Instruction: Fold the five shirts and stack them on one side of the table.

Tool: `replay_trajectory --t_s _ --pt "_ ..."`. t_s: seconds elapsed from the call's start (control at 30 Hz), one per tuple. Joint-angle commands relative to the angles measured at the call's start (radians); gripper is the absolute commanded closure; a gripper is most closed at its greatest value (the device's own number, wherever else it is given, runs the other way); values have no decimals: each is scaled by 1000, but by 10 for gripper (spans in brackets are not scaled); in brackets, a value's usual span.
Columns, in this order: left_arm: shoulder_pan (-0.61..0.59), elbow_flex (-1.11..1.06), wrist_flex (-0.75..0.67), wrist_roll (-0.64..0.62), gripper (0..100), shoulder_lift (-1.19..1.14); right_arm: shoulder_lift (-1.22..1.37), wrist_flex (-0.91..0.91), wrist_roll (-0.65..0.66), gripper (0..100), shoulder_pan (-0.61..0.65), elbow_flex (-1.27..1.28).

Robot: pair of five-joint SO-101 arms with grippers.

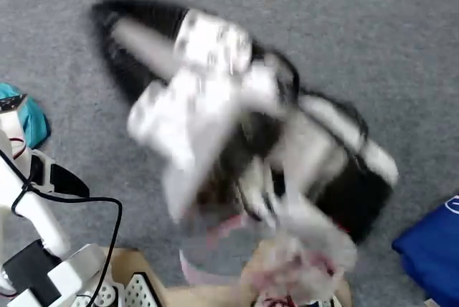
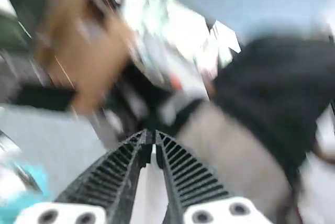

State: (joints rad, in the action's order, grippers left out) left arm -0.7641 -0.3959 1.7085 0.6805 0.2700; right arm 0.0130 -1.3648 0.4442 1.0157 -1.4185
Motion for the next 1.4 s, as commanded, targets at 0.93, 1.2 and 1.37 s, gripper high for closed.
replay_trajectory --t_s 0.93,1.2,1.37 --pt "64 68 -35 -64 655 4 -73 433 -66 994 -1283 1463" --pt "101 63 20 -68 655 4 182 621 -55 994 -1455 1434" --pt "112 63 21 -64 655 4 384 624 -55 994 -1534 1314"
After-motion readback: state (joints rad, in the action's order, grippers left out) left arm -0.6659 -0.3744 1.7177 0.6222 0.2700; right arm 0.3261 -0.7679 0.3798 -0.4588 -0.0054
